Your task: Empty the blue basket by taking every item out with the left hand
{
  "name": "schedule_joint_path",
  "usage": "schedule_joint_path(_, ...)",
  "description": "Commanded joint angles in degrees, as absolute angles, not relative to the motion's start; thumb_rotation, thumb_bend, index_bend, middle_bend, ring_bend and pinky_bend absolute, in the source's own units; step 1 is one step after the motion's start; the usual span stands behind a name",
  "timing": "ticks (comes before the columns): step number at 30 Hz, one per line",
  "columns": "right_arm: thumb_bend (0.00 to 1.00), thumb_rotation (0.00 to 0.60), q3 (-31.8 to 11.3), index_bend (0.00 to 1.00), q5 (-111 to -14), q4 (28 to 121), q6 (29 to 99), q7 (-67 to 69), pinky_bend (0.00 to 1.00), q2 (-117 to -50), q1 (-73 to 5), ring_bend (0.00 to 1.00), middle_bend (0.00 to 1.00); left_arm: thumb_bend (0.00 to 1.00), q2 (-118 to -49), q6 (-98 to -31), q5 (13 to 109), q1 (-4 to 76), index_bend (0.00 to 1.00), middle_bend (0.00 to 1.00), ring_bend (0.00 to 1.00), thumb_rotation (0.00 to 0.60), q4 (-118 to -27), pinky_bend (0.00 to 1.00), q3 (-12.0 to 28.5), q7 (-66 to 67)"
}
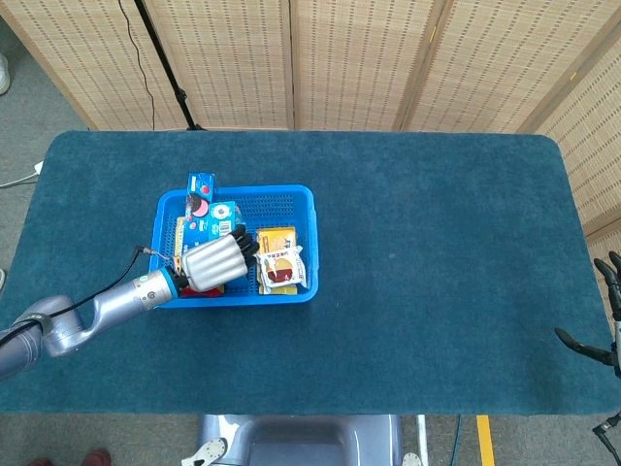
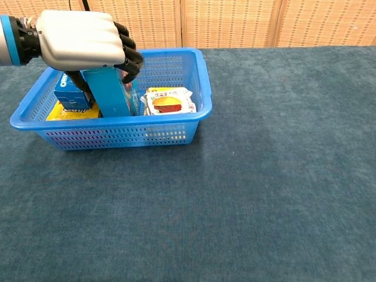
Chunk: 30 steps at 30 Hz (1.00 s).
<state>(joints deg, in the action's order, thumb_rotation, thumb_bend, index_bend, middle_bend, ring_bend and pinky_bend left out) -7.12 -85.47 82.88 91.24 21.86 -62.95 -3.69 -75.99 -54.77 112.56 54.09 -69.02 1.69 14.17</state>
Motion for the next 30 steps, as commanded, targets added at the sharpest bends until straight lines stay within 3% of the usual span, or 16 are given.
schedule_joint_path(1,0.00,0.600,-7.0,0.03,-85.9,83.1,91.5,22.2,0.00,-62.8,-3.5,0.00,0.00,0.29,-76.0,-63.2,114.2,52.7,0.88,0.63,0.57,0.600,-66.4,0.51,1.2,13.0)
schedule_joint_path(8,0.00,0.600,-6.8,0.03,-86.9,83.7,92.0,22.1,0.00,-62.6,-3.3,0.00,0.00,0.30,-71.5,-73.4,114.5,51.5,0.90,0.64,0.57,0.600,-68.4,0.51,2.9,10.5)
schedule_joint_path(12,0.00,0.600,-6.3,0.03,-88.2,84.3,92.3,21.5,0.00,-62.6,-3.3,0.00,0.00,0.30,-66.1,-84.1,114.4,47.9,0.90,0.64,0.57,0.600,-73.1,0.51,4.2,7.3)
schedule_joint_path(19,0.00,0.600,-5.6,0.03,-90.2,85.4,92.9,20.4,0.00,-62.6,-3.4,0.00,0.00,0.30,-63.5,-98.3,117.2,43.3,0.90,0.64,0.57,0.600,-79.4,0.51,4.7,1.8)
schedule_joint_path(22,0.00,0.600,-5.4,0.03,-90.9,86.0,93.4,19.9,0.00,-62.6,-3.3,0.00,0.00,0.29,-64.7,-100.6,121.4,42.8,0.90,0.64,0.57,0.600,-80.6,0.51,3.5,1.8)
schedule_joint_path(30,0.00,0.600,-5.1,0.03,-91.9,86.5,93.5,19.1,0.00,-62.7,-3.5,0.00,0.00,0.29,-72.4,-99.3,127.7,41.9,0.90,0.64,0.57,0.600,-81.2,0.51,0.0,3.9)
